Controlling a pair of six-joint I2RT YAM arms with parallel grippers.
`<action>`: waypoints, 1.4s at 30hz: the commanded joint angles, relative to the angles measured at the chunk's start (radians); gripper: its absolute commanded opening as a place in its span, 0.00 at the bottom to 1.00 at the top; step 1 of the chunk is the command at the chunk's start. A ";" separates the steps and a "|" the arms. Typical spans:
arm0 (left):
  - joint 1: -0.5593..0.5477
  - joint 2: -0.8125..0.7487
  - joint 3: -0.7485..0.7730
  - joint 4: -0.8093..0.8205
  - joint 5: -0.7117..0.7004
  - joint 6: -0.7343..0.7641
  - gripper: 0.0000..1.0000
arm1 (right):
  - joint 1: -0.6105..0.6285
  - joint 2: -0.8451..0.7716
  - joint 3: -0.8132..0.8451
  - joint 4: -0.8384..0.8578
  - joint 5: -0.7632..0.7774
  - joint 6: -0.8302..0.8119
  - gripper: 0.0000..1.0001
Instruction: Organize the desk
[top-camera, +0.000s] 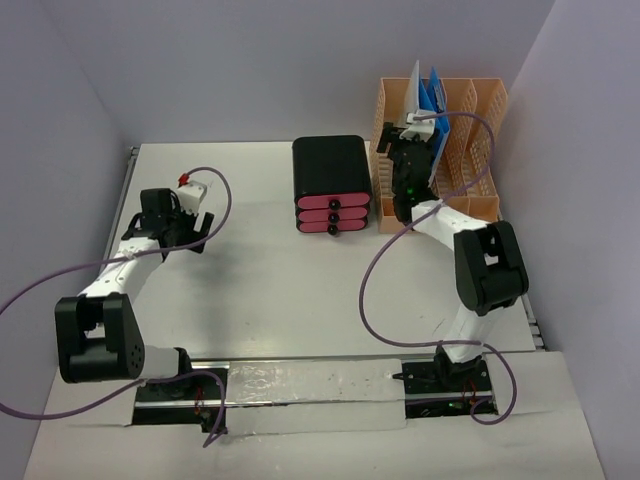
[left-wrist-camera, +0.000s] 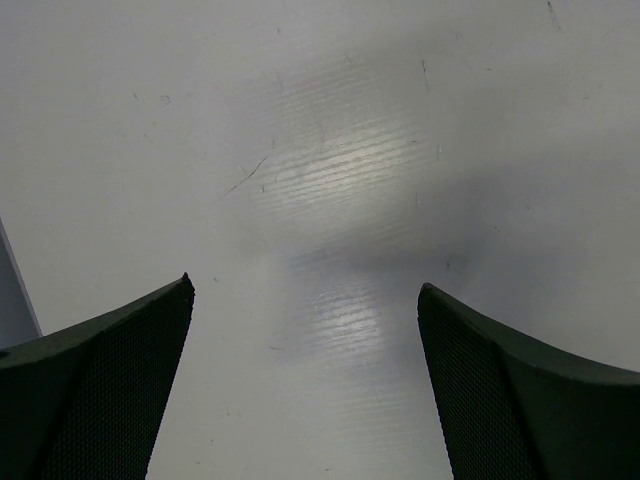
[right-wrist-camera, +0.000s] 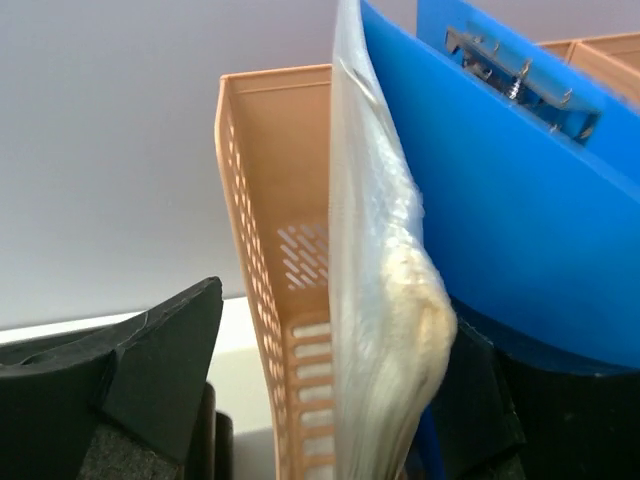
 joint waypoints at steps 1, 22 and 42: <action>0.004 -0.112 0.013 -0.036 0.047 -0.012 0.99 | 0.023 -0.226 0.021 -0.175 -0.041 -0.030 0.84; 0.022 -0.560 -0.297 -0.154 -0.015 -0.023 0.99 | 0.043 -1.209 -0.606 -1.081 -0.146 0.549 0.90; 0.048 -0.608 -0.405 -0.047 0.015 -0.086 0.99 | 0.043 -1.294 -0.780 -1.128 -0.065 0.725 0.90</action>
